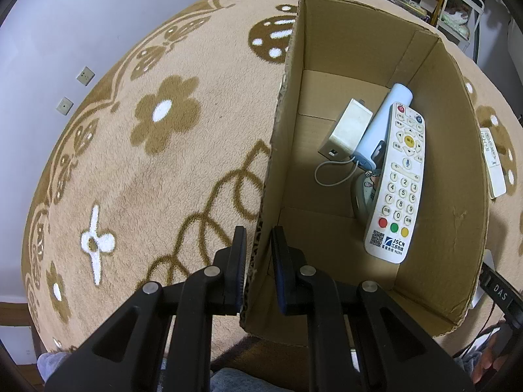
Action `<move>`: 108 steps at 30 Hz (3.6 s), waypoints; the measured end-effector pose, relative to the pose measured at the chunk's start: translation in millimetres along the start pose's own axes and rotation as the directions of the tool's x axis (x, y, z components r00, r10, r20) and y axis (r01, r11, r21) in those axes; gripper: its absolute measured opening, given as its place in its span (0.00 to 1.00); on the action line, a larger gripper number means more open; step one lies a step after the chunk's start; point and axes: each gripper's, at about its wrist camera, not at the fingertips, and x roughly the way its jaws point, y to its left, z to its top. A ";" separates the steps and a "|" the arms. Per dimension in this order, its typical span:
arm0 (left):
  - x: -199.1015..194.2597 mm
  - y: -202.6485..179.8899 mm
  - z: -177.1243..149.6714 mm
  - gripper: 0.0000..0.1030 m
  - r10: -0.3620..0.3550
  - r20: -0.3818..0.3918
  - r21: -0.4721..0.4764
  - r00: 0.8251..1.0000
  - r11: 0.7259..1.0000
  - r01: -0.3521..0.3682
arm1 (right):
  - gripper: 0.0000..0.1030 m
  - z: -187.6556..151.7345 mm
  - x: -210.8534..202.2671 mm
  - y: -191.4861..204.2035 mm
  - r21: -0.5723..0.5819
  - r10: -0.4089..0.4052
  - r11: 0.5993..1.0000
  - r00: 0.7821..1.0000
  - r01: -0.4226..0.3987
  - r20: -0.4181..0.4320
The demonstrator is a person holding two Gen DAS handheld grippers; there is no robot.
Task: Organize rigid objects
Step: 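Grasp the white plug adapter with the right gripper and lift, then lower the adapter into the box and open the right gripper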
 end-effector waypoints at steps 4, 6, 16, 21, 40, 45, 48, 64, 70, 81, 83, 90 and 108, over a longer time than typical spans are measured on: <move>0.1 -0.6 0.1 0.14 -0.002 -0.001 -0.002 1.000 1.000 0.002 | 0.60 -1.3 -6.9 6.9 -0.053 -0.022 0.998 0.998 0.025 0.060; 0.4 -0.7 0.2 0.14 0.001 0.000 0.001 1.000 1.000 -0.001 | 0.58 -2.2 -9.9 10.1 -0.066 -0.026 0.997 0.997 0.031 0.077; 0.7 0.7 0.2 0.14 -0.004 -0.003 -0.003 1.000 1.000 0.004 | 0.56 2.6 -40.8 27.9 -0.109 0.049 0.994 0.983 -0.030 0.178; 0.2 1.0 0.8 0.14 -0.004 -0.003 -0.002 1.000 1.000 0.004 | 0.55 8.8 -56.5 32.0 -0.135 0.087 0.989 0.971 -0.058 0.224; 0.7 0.3 0.5 0.14 -0.003 -0.004 -0.002 1.000 1.000 0.003 | 0.55 28.1 -131.3 72.6 -0.253 0.211 0.961 0.889 -0.112 0.407; 1.0 -0.3 0.5 0.14 0.000 -0.004 0.001 1.000 1.000 0.000 | 0.55 30.9 -147.5 91.9 -0.301 0.256 0.945 0.862 -0.128 0.437; 0.6 -0.9 0.3 0.14 0.003 -0.003 0.003 1.000 1.000 -0.003 | 0.55 31.3 -157.2 103.6 -0.329 0.286 0.934 0.844 -0.139 0.454; 0.4 -2.1 0.6 0.14 0.006 -0.003 0.005 1.000 1.000 -0.006 | 0.55 22.7 -162.1 155.7 -0.477 0.426 0.858 0.781 -0.190 0.456; 0.4 -2.0 0.7 0.14 0.007 -0.003 0.003 1.000 1.000 -0.007 | 0.55 25.2 -142.5 156.5 -0.470 0.453 0.851 0.781 -0.235 0.430; 0.3 -1.8 0.9 0.14 0.006 -0.003 0.002 1.000 1.000 -0.006 | 0.55 26.4 -104.5 166.1 -0.460 0.470 0.842 0.803 -0.283 0.367; 0.3 -1.8 0.8 0.14 0.007 -0.003 0.002 1.000 1.000 -0.007 | 0.55 27.3 -96.8 165.8 -0.453 0.470 0.842 0.810 -0.293 0.349; 0.4 -1.7 1.0 0.14 0.008 -0.003 0.002 1.000 1.000 -0.008 | 0.55 25.6 -84.2 168.8 -0.446 0.440 0.854 0.831 -0.270 0.340; 1.2 0.6 0.9 0.15 0.006 -0.002 -0.003 1.000 1.000 -0.006 | 0.57 21.3 -99.8 173.0 -0.453 0.434 0.854 0.829 -0.254 0.353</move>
